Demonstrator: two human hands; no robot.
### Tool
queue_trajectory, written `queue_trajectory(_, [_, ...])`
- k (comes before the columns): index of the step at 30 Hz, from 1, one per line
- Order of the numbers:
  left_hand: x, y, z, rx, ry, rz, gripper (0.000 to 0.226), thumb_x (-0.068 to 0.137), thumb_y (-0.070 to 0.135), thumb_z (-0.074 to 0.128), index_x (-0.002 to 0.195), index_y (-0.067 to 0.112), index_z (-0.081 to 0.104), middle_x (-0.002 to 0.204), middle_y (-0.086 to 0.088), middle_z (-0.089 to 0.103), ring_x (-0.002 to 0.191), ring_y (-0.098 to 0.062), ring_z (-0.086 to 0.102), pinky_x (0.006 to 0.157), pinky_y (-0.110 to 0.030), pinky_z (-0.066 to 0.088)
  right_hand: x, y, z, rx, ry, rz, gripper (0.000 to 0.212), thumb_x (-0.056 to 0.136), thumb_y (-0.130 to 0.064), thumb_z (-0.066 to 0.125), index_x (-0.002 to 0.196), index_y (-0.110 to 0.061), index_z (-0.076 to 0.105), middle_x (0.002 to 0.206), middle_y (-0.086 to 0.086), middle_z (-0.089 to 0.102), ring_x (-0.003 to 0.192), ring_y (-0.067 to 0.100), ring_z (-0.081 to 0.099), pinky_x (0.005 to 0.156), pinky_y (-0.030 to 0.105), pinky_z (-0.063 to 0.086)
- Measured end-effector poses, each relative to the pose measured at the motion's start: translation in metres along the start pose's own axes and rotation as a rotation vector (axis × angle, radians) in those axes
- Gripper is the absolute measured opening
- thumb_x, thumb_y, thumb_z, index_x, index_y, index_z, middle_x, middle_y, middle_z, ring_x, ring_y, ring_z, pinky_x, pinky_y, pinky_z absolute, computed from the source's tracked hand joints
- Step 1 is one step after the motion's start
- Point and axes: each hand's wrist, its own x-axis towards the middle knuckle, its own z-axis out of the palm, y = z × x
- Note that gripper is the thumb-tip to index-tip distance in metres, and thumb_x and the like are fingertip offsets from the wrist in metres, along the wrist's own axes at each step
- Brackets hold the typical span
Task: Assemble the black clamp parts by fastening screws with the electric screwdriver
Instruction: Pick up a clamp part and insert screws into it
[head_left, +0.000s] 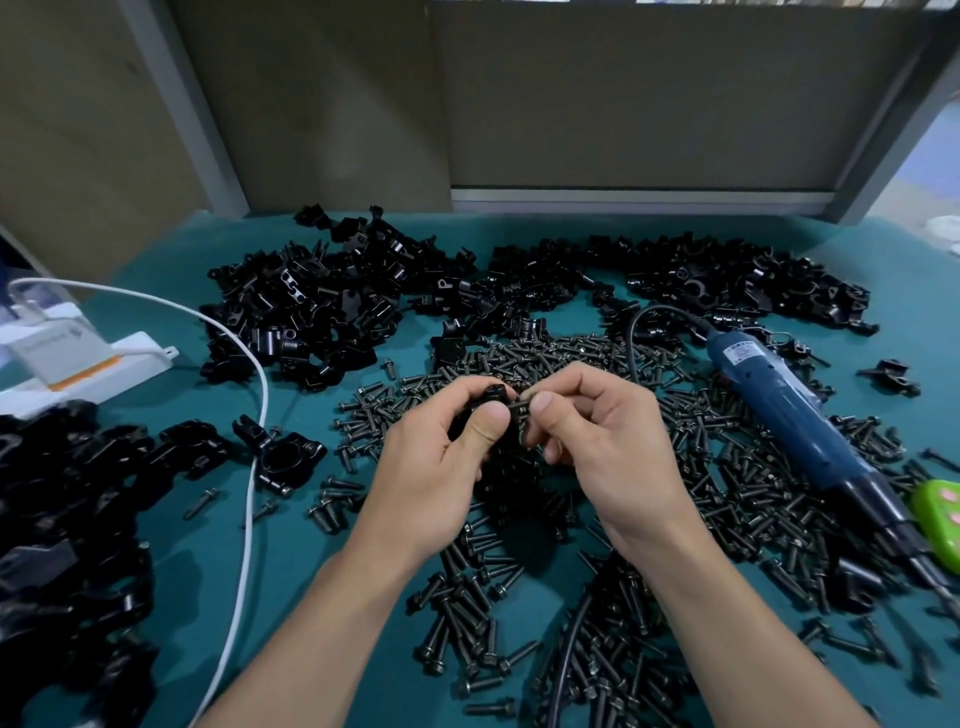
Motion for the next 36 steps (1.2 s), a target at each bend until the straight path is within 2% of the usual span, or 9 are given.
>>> queue_trajectory(3, [-0.001,0.0,0.0,0.049,-0.013,0.012,0.034,0.099,0.068,0.049,0.114,0.044,0.068,0.096,0.014,0.075,0.078,-0.007,0.067,0.069,-0.037,0.057,-0.001,0.0,0.0,-0.01,0.029,-0.022,0.018,0.098,-0.009,0.068,0.083,-0.016,0.073,0.068,0.006,0.071,0.057,0.012,0.059,0.057,0.022,0.05])
queue_trajectory(9, [-0.002,0.001,-0.001,0.092,-0.01,0.012,0.019,0.1,0.055,0.057,0.114,0.045,0.065,0.091,0.025,0.07,0.076,0.001,0.065,0.067,-0.014,0.046,0.0,-0.004,-0.001,0.088,-0.028,0.027,0.02,0.099,-0.003,0.065,0.082,-0.013,0.072,0.066,0.006,0.07,0.057,0.009,0.059,0.055,0.018,0.048])
queue_trajectory(13, [-0.003,0.004,0.0,0.097,-0.024,0.026,0.016,0.101,0.051,0.058,0.114,0.043,0.064,0.089,0.022,0.069,0.071,0.0,0.061,0.063,-0.012,0.045,-0.001,-0.002,0.001,0.016,-0.017,0.029,0.021,0.098,-0.006,0.068,0.082,-0.018,0.074,0.066,0.005,0.07,0.058,0.01,0.059,0.056,0.02,0.049])
queue_trajectory(16, [-0.004,0.004,0.0,0.118,-0.006,0.027,0.02,0.102,0.051,0.058,0.118,0.041,0.064,0.088,0.027,0.068,0.072,0.003,0.061,0.064,-0.011,0.043,-0.003,-0.002,0.004,0.0,-0.017,0.031,0.023,0.097,-0.008,0.069,0.081,-0.023,0.075,0.064,0.002,0.069,0.059,0.009,0.06,0.055,0.02,0.048])
queue_trajectory(20, [-0.006,0.004,0.0,0.158,0.005,0.043,0.033,0.099,0.056,0.056,0.125,0.038,0.064,0.105,0.024,0.07,0.099,0.0,0.067,0.079,-0.017,0.051,-0.003,-0.002,0.008,-0.03,0.005,0.026,0.025,0.099,-0.013,0.068,0.076,-0.023,0.072,0.062,-0.001,0.066,0.058,0.006,0.058,0.055,0.017,0.047])
queue_trajectory(22, [-0.006,0.005,0.0,0.174,0.012,0.054,0.038,0.098,0.06,0.055,0.13,0.04,0.063,0.11,0.028,0.069,0.105,0.004,0.065,0.083,-0.013,0.049,-0.004,-0.002,0.01,0.041,0.025,0.052,0.029,0.099,-0.012,0.066,0.073,-0.024,0.072,0.062,-0.002,0.065,0.059,0.007,0.058,0.055,0.017,0.047])
queue_trajectory(27, [-0.007,0.008,0.0,0.167,0.015,0.075,0.032,0.1,0.058,0.056,0.126,0.043,0.064,0.108,0.028,0.069,0.101,0.004,0.066,0.08,-0.01,0.047,-0.005,-0.002,0.013,0.133,0.031,0.076,0.035,0.1,-0.009,0.063,0.071,-0.027,0.072,0.061,0.0,0.063,0.059,0.008,0.056,0.055,0.017,0.046])
queue_trajectory(33, [-0.005,0.008,0.0,0.139,-0.007,0.055,0.035,0.098,0.056,0.057,0.128,0.039,0.065,0.111,0.028,0.069,0.107,0.005,0.065,0.084,-0.009,0.046,-0.004,-0.003,0.008,0.045,-0.012,0.019,0.03,0.099,-0.007,0.066,0.075,-0.024,0.072,0.063,-0.001,0.064,0.062,0.008,0.059,0.056,0.019,0.047])
queue_trajectory(36, [-0.004,0.008,0.0,0.128,-0.027,0.047,0.036,0.098,0.052,0.057,0.13,0.037,0.065,0.109,0.026,0.071,0.103,0.004,0.066,0.08,-0.009,0.045,-0.003,-0.003,0.007,-0.001,-0.024,-0.002,0.026,0.098,-0.005,0.066,0.078,-0.02,0.072,0.062,-0.002,0.065,0.06,0.007,0.058,0.056,0.018,0.046])
